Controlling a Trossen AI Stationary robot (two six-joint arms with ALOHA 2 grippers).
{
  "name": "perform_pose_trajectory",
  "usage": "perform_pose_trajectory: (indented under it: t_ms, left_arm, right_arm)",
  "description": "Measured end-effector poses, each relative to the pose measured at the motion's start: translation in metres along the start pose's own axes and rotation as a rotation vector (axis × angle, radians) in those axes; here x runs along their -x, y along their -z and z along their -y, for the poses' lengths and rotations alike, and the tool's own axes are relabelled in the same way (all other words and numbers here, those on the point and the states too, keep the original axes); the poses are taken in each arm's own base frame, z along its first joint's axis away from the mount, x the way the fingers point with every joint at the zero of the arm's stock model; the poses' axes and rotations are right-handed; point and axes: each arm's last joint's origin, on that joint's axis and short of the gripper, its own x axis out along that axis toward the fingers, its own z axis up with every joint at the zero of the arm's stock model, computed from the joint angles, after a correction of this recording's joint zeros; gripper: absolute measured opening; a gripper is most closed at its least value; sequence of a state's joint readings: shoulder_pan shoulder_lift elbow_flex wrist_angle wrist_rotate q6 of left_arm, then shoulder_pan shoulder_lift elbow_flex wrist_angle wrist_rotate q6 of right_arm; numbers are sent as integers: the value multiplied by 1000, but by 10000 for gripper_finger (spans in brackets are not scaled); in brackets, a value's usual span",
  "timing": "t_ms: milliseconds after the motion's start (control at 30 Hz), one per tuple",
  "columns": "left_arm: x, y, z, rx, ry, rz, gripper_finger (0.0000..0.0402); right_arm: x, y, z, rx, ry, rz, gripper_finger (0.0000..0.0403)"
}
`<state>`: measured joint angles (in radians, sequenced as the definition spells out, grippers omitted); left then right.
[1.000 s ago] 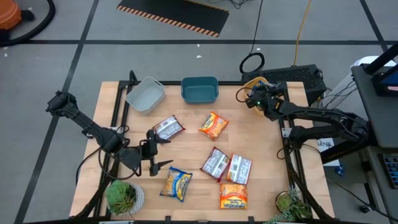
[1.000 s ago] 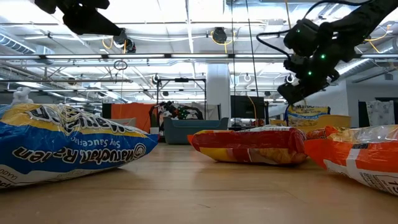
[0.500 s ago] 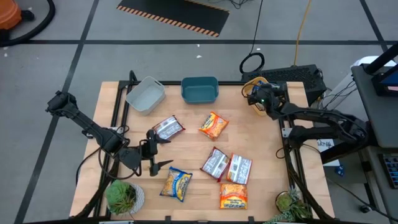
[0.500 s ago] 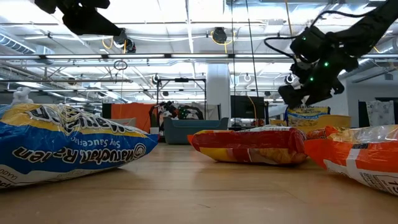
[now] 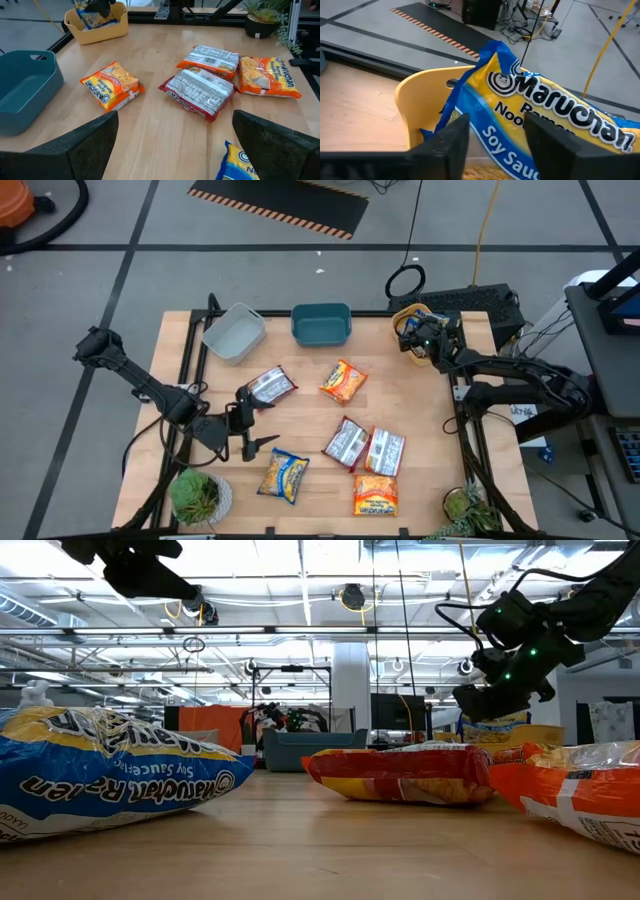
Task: Sort Maruchan noodles
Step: Put the top blue noodle pack into the yellow bin
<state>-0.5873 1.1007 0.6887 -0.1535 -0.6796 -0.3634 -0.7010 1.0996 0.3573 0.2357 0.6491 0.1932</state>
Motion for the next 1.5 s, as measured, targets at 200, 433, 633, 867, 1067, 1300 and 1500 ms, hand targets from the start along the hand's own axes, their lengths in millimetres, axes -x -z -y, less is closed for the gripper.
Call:
perform_pose_trajectory:
  t_ms: [200, 433, 633, 867, 1067, 1300, 1500]
  left_arm:
    - [0, 0, 0, -1, 0, 0, 395]
    - [0, 0, 0, 3, 1, 0, 395]
    - [0, 0, 0, 4, 1, -1, 395]
    - [0, 0, 0, 4, 0, -2, 395]
    - [0, 0, 0, 3, 0, -3, 395]
    - [0, 0, 0, 6, 0, -3, 395]
    - [0, 0, 0, 6, 0, -3, 395]
  right_arm:
    - [0, 0, 0, 1, -1, -1, 70]
    - [0, 0, -1, 33, -47, -8, 8]
    - [2, -10, -2, 39, -35, -19, 63]
    - [7, -24, 4, 84, 130, -140, 139]
    - [11, -15, 10, -42, 234, -201, 197]
    - [7, -17, 13, -77, 236, -204, 264]
    - [-2, -19, 29, -170, 317, -210, 300]
